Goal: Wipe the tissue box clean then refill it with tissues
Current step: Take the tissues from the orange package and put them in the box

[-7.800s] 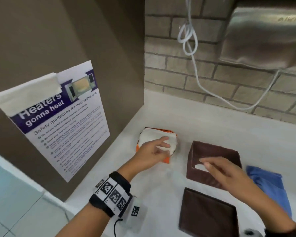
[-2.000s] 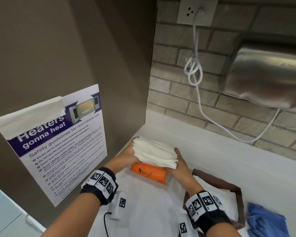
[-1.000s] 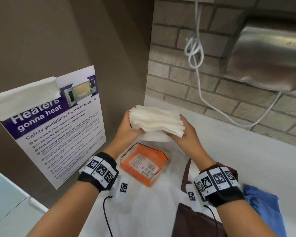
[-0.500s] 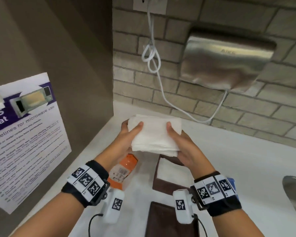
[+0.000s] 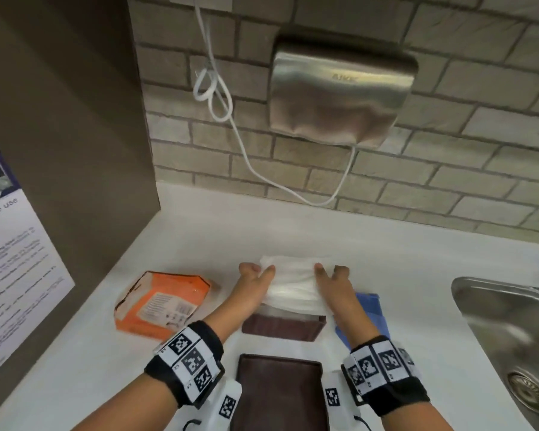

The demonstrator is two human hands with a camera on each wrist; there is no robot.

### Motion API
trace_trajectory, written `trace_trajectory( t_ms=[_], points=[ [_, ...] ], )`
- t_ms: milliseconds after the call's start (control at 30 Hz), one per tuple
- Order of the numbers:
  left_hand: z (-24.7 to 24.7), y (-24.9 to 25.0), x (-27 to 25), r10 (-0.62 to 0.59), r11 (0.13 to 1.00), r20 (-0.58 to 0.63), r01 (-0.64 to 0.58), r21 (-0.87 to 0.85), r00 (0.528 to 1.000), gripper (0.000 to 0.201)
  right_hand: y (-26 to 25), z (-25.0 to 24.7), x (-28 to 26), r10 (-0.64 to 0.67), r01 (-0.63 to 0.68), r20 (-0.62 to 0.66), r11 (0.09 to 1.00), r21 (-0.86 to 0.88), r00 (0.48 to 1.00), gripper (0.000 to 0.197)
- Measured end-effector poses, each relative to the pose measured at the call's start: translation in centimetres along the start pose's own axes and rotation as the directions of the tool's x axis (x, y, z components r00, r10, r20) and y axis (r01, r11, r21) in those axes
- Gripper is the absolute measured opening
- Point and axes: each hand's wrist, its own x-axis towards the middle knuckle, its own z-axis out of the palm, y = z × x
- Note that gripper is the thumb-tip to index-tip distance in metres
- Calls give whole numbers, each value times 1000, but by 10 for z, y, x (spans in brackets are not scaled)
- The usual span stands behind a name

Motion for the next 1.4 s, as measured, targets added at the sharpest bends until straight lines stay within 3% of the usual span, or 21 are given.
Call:
trace_trajectory(
  t_ms=[200,367,533,667,733,800,867,933,1000,1133,1300,1400],
  points=[
    [-9,-13,-2,15,930,216,-93,356,976,76,14,29,11,-136,128,-10,951,-280,991,37],
    [4,-19,-6,71,855,183,-154,494,980,69,20,39,13,-218,197,19,840,-505,976,34],
    [10,-25,-4,62,803,212,-175,570,975,78,23,46,9,-225,191,27,753,-629,974,35],
    [14,-26,-2,58,749,199,-174,640,978,75,23,44,3,-277,236,34,740,-630,960,62],
    [16,-26,-3,51,730,185,-163,664,981,69,25,38,1,-402,314,38,650,-692,915,72],
    [16,-27,-3,70,704,152,-157,693,986,62,28,31,3,-487,375,87,534,-758,869,65],
    [16,-26,-3,131,616,101,-161,771,986,57,33,23,3,-557,513,191,507,-692,808,51],
    [16,-26,-3,197,516,65,-160,842,978,53,37,18,2,-472,574,355,482,-662,807,48],
    [17,-26,-3,222,476,73,-173,862,972,54,41,16,7,-378,572,434,452,-685,818,53],
    [19,-22,-3,177,507,122,-197,839,977,67,37,13,8,-355,567,443,470,-676,823,58],
    [12,-20,-10,39,628,213,-190,755,976,73,39,15,11,-327,590,491,463,-661,807,65],
    [10,-23,-15,7,613,209,-170,772,978,67,38,18,13,-327,612,517,434,-662,791,62]
  ],
)
